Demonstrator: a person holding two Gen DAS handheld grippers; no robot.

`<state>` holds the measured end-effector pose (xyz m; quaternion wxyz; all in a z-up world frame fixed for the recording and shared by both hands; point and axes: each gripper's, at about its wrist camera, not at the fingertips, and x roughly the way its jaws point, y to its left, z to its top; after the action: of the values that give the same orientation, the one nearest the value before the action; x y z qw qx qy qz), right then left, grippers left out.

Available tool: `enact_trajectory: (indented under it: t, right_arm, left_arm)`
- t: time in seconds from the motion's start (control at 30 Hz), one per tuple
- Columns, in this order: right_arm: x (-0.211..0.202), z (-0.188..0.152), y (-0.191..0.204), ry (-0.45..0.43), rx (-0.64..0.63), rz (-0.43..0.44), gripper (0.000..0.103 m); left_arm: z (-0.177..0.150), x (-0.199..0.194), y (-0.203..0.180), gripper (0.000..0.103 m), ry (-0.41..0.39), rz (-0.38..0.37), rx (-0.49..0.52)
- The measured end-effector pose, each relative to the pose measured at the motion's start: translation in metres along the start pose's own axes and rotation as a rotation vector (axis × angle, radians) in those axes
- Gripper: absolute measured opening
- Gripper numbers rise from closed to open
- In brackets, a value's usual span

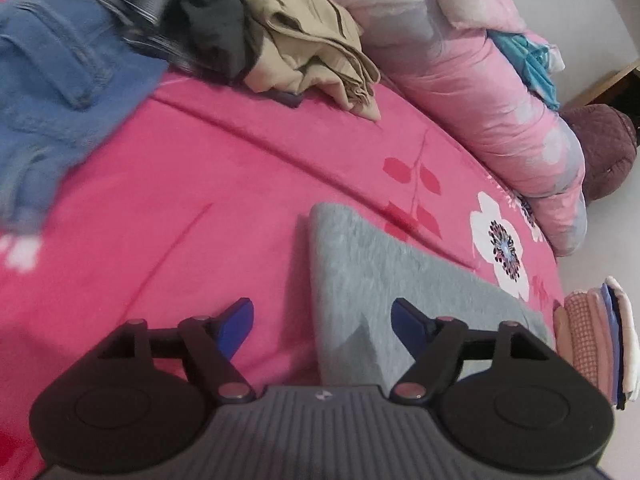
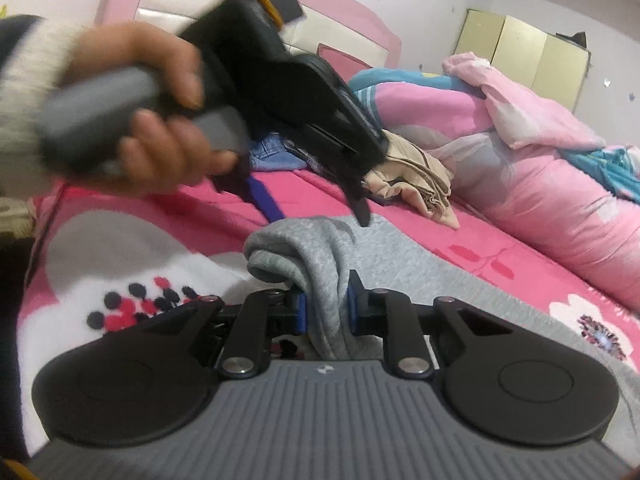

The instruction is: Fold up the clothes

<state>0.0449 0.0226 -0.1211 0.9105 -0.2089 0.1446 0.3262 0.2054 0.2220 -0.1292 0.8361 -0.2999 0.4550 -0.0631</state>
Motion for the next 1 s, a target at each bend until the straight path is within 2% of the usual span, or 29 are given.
enact_trajectory:
  t: [0.2, 0.27, 0.37, 0.5, 0.7, 1.0]
  right_arm:
    - [-0.002, -0.003, -0.007, -0.031, 0.053, 0.021, 0.016]
    - [-0.002, -0.004, -0.007, -0.039, 0.063, 0.023, 0.016]
    - [-0.002, -0.005, -0.01, -0.052, 0.091, 0.026, 0.016]
    - [-0.011, -0.005, -0.026, -0.089, 0.176, 0.022, 0.015]
    - [-0.041, -0.005, -0.047, -0.192, 0.271, -0.054, 0.015]
    - [-0.1, -0.026, -0.086, -0.324, 0.422, -0.183, 0.015]
  left_arm:
    - [0.018, 0.029, -0.015, 0.047, 0.043, 0.02, 0.046]
    - [0.022, 0.034, -0.019, 0.024, 0.042, 0.027, 0.048]
    - [0.022, 0.032, -0.027, 0.013, 0.008, 0.041, 0.041]
    - [0.02, 0.014, -0.056, 0.011, -0.065, 0.038, 0.092]
    - [0.019, -0.017, -0.126, 0.011, -0.154, -0.02, 0.193]
    - [-0.018, -0.018, -0.249, 0.011, -0.203, -0.021, 0.378]
